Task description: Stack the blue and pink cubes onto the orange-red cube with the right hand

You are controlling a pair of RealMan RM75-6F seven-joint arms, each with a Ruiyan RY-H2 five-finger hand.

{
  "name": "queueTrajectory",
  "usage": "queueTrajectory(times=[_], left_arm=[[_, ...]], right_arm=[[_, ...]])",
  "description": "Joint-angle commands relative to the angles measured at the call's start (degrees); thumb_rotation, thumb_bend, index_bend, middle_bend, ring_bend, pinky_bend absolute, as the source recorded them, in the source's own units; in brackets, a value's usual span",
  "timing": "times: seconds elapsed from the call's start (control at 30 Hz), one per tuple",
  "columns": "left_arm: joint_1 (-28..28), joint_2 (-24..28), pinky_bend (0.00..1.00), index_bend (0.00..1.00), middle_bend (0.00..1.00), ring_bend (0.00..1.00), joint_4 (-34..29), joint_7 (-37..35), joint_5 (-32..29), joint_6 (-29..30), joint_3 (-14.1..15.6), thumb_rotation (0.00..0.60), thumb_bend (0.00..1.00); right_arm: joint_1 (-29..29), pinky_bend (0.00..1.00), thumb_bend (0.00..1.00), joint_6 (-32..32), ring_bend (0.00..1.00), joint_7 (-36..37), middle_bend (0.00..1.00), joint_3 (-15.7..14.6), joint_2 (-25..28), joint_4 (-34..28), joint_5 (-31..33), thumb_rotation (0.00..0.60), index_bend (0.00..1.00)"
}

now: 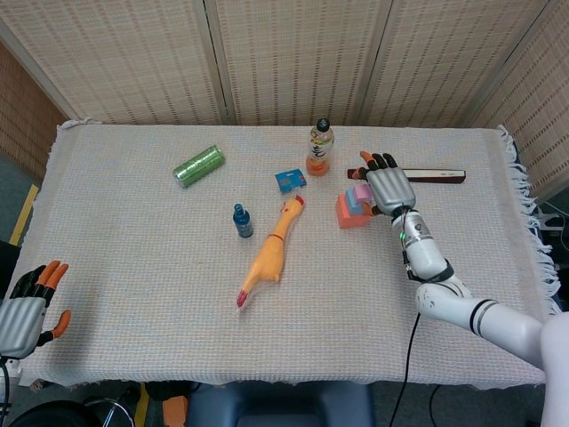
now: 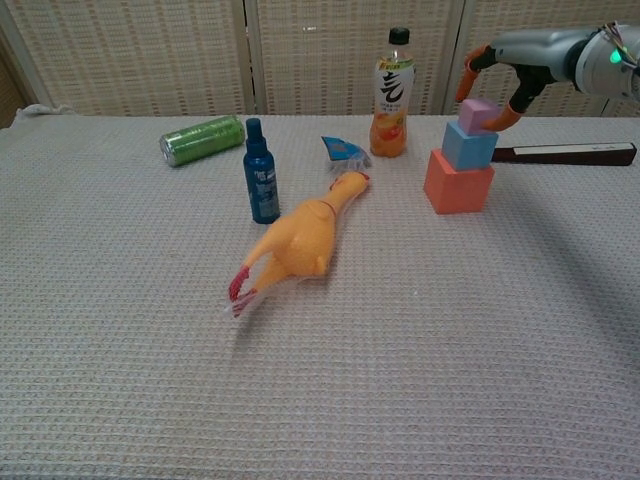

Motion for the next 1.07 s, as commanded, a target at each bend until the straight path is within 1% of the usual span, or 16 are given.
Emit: queueTrajectory(times=[0.03, 0.2, 0.3, 0.37, 0.43, 0.53, 0.6, 0.63, 0.67, 0.73, 0.77, 0.87, 0.9, 0.97, 1.0, 1.07], left_arm=[[0.0, 0.0, 0.09, 0.00, 0.00, 0.00, 0.0, 0.0, 0.0, 0.1, 0.0, 0.600, 0.44], [0.1, 0.0, 0.09, 0.00, 0.00, 0.00, -0.1, 0.0, 0.1, 0.2, 0.0, 0.600, 0.44], [0.1, 0.0, 0.09, 0.00, 0.00, 0.00, -0.1, 0.1, 0.2, 0.3, 0.0, 0.600, 0.44], [0.2, 0.1, 0.09, 0.00, 0.00, 0.00, -0.2, 0.0, 0.3, 0.6, 0.0, 0.600, 0.44], [0.3, 0.2, 0.09, 0.00, 0.00, 0.00, -0.2, 0.0, 0.3, 0.9, 0.0, 0.600, 0.44], [0.6, 0.2, 0.09, 0.00, 0.00, 0.00, -0.2, -0.2, 0.5, 1.6, -0.2, 0.600, 0.44], [0.7, 0.0, 0.09, 0.00, 0.00, 0.00, 0.0, -0.4, 0.8, 2.4, -0.3, 0.600, 0.44], [0.8, -0.2, 0.09, 0.00, 0.00, 0.00, 0.1, -0.4, 1.0, 2.8, -0.4, 0.600, 0.44], [0.9, -0.4, 0.09, 0.00, 0.00, 0.00, 0.2, -0.5, 1.3, 3.4, -0.5, 0.600, 0.44], [1.2, -0.8, 0.09, 0.00, 0.00, 0.00, 0.6, -0.4, 1.9, 4.5, -0.6, 0.600, 0.44], [1.2, -0.9, 0.09, 0.00, 0.00, 0.00, 0.7, -0.3, 2.1, 4.8, -0.6, 0.600, 0.44], [1.5, -1.0, 0.09, 0.00, 0.00, 0.00, 0.6, -0.2, 3.0, 5.6, -0.3, 0.600, 0.44], [1.6, -0.9, 0.09, 0.00, 0.00, 0.00, 0.5, -0.2, 3.2, 5.9, -0.3, 0.600, 0.44], [1.8, -0.8, 0.09, 0.00, 0.00, 0.00, 0.3, -0.2, 3.7, 6.6, -0.3, 0.600, 0.44], [1.9, -0.8, 0.09, 0.00, 0.00, 0.00, 0.3, -0.3, 3.8, 6.9, -0.3, 0.600, 0.44], [2.0, -0.8, 0.09, 0.00, 0.00, 0.00, 0.4, -0.1, 3.7, 7.2, -0.4, 0.600, 0.44]], right_arm=[[-0.1, 0.00, 0.23, 0.0, 0.00, 0.1, 0.00, 0.0, 0.2, -0.2, -0.1, 0.600, 0.18], [-0.3, 0.00, 0.23, 0.1, 0.00, 0.1, 0.00, -0.1, 1.0, -1.3, -0.2, 0.600, 0.14], [-1.1, 0.00, 0.23, 1.3, 0.00, 0.6, 0.00, -0.1, 2.4, -3.6, -1.4, 0.600, 0.11], [-2.6, 0.00, 0.23, 4.0, 0.00, 1.1, 0.00, -0.3, 4.3, -7.1, -3.2, 0.600, 0.04], [-5.1, 0.00, 0.23, 8.1, 0.00, 1.8, 0.00, -0.9, 6.4, -11.7, -5.8, 0.600, 0.00], [-12.0, 0.00, 0.22, 18.2, 0.00, 3.6, 0.00, -3.9, 9.9, -21.1, -12.8, 0.600, 0.00], [-18.3, 0.00, 0.22, 26.6, 0.00, 4.2, 0.00, -8.2, 11.2, -26.0, -19.3, 0.600, 0.00], [-21.1, 0.00, 0.22, 30.3, 0.00, 4.1, 0.00, -10.5, 11.3, -27.0, -22.3, 0.600, 0.00], [-24.8, 0.00, 0.22, 34.8, 0.00, 3.4, 0.00, -13.7, 11.0, -27.4, -26.0, 0.600, 0.00], [-31.2, 0.00, 0.22, 42.3, 0.00, 2.3, 0.00, -18.1, 9.7, -26.9, -30.3, 0.600, 0.00], [-33.9, 0.00, 0.22, 45.3, 0.00, 2.5, 0.00, -19.5, 8.8, -26.2, -31.7, 0.600, 0.00], [-41.2, 0.00, 0.22, 52.7, 0.00, 5.7, 0.00, -22.2, 5.8, -22.5, -34.6, 0.600, 0.00], [-42.6, 0.00, 0.22, 53.9, 0.00, 7.0, 0.00, -22.4, 5.1, -21.4, -34.9, 0.600, 0.00], [-43.7, 0.00, 0.22, 52.8, 0.00, 7.8, 0.00, -23.8, 6.2, -21.3, -36.1, 0.600, 0.00], [-43.9, 0.00, 0.22, 52.7, 0.00, 8.5, 0.00, -23.8, 7.0, -21.9, -36.6, 0.600, 0.00], [-44.5, 0.00, 0.22, 53.0, 0.00, 9.6, 0.00, -22.6, 7.5, -22.5, -36.6, 0.600, 0.00]])
